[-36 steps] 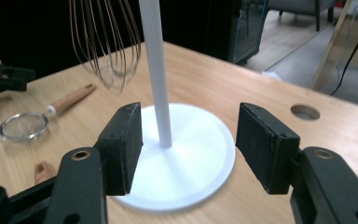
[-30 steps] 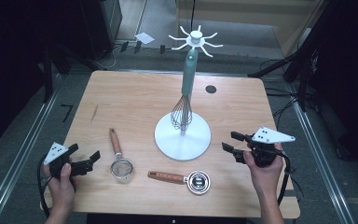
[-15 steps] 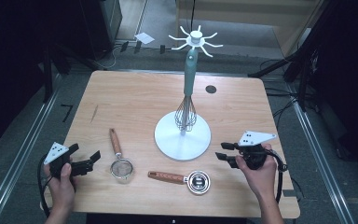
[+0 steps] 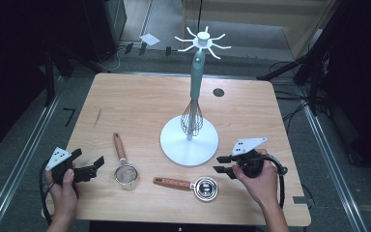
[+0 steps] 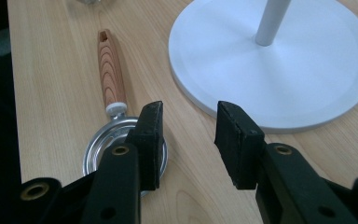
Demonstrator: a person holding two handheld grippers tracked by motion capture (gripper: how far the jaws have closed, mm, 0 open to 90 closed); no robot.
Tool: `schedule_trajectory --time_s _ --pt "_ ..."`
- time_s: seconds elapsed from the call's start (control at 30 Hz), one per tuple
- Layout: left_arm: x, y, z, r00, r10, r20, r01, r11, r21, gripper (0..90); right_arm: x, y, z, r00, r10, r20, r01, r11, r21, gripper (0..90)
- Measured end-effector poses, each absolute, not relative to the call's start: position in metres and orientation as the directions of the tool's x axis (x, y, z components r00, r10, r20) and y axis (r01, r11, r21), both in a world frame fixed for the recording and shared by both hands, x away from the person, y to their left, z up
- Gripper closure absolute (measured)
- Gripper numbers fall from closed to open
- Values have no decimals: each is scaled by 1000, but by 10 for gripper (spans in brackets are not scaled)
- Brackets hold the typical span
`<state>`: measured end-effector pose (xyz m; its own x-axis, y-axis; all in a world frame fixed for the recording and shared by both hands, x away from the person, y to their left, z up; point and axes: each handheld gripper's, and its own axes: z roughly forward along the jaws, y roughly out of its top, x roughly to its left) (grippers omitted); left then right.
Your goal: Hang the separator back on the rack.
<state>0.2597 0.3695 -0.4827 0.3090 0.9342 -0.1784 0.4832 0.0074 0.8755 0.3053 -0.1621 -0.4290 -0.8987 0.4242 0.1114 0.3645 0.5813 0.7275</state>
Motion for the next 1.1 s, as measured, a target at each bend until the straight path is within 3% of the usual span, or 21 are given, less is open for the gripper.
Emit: schedule_trajectory --time_s 1.1 --pt "260 369 -483 310 935 -175 483 3 875 0 295 -95 -438 -949 312 42 274 754 598 577"
